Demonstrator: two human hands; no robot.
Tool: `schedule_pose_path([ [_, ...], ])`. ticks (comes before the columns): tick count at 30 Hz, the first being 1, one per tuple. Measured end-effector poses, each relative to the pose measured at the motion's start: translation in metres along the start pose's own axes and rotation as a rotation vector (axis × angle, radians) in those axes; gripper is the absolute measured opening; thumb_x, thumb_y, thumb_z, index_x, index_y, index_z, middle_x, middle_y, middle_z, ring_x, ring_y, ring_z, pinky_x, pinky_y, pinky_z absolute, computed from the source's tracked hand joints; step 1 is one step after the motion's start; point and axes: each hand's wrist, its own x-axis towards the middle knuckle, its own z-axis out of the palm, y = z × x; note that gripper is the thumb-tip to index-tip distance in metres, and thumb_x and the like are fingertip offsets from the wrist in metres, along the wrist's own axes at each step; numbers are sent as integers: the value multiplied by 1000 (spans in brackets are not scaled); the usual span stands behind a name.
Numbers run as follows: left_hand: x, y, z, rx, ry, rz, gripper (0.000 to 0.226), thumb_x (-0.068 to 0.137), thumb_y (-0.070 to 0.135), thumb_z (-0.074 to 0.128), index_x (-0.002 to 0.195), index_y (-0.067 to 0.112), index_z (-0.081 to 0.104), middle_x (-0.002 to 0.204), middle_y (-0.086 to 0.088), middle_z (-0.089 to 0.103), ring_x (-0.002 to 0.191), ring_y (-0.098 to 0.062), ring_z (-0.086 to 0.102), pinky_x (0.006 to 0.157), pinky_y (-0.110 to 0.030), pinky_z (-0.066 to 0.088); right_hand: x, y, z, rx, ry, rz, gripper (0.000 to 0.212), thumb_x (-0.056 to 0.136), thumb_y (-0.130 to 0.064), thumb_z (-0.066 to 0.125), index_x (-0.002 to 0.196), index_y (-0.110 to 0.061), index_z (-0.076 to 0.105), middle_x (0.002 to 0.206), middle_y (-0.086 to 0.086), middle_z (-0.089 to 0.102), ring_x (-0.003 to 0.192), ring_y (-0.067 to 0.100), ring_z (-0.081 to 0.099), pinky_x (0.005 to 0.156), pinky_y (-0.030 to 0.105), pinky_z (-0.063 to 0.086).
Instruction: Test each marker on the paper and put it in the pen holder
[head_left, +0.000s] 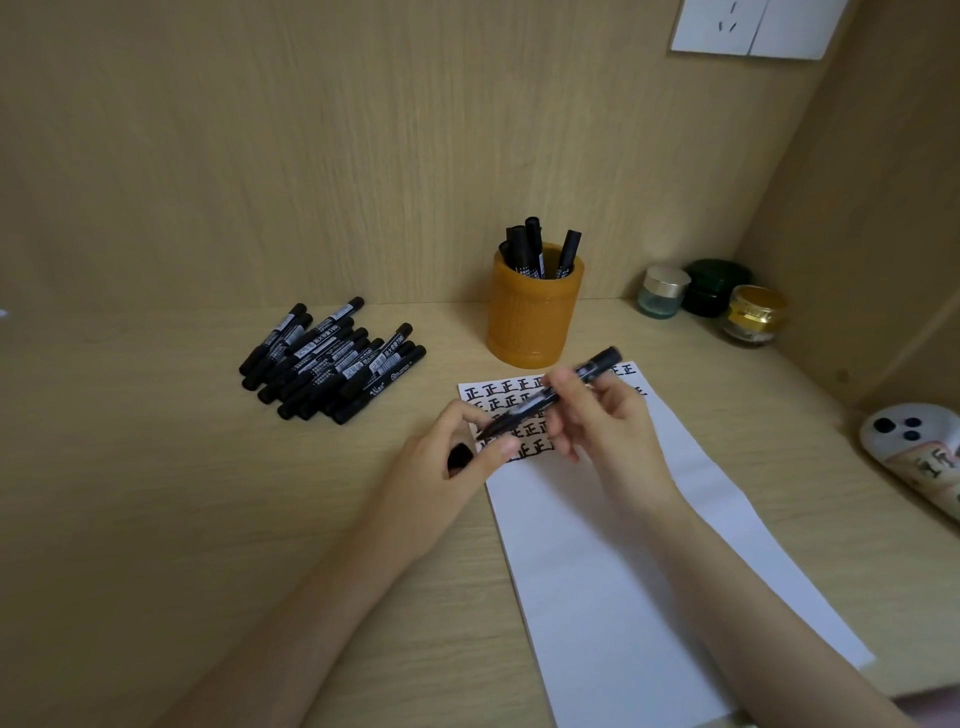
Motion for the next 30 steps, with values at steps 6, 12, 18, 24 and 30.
schedule_pose_path([
  [6,-5,0,4,147,-201,28,16,86,44,60,85,30,52,51,9,41,45,-3,37,51,-18,29,18,-3,-50,93,187,125,19,91,-23,62,76,-16,52,57,2,53,49,16,50,43,24,33],
  [12,-10,4,6,327,-356,75,16,81,46,67,91,34,64,51,24,49,46,2,46,54,-12,30,19,9,-66,40,199,238,24,96,-23,47,91,-9,65,62,7,64,51,15,57,39,20,34],
  [18,-9,4,6,352,-369,51,16,79,48,68,92,39,65,53,28,49,47,7,46,54,-11,28,22,10,-65,-237,318,154,31,82,-26,76,61,-15,56,51,4,50,39,12,40,38,17,31],
  [24,-9,3,6,363,-371,46,17,79,50,67,92,40,64,53,24,48,47,5,46,56,-15,31,25,22,-67,-310,401,109,34,85,-20,70,58,-15,49,49,3,45,39,10,36,45,22,31],
  [30,-9,4,6,388,-371,43,17,79,51,66,92,41,62,54,28,49,49,7,47,57,-15,31,24,28,-70,-368,382,88,30,84,-20,68,59,-16,51,51,0,46,47,11,38,53,27,31],
])
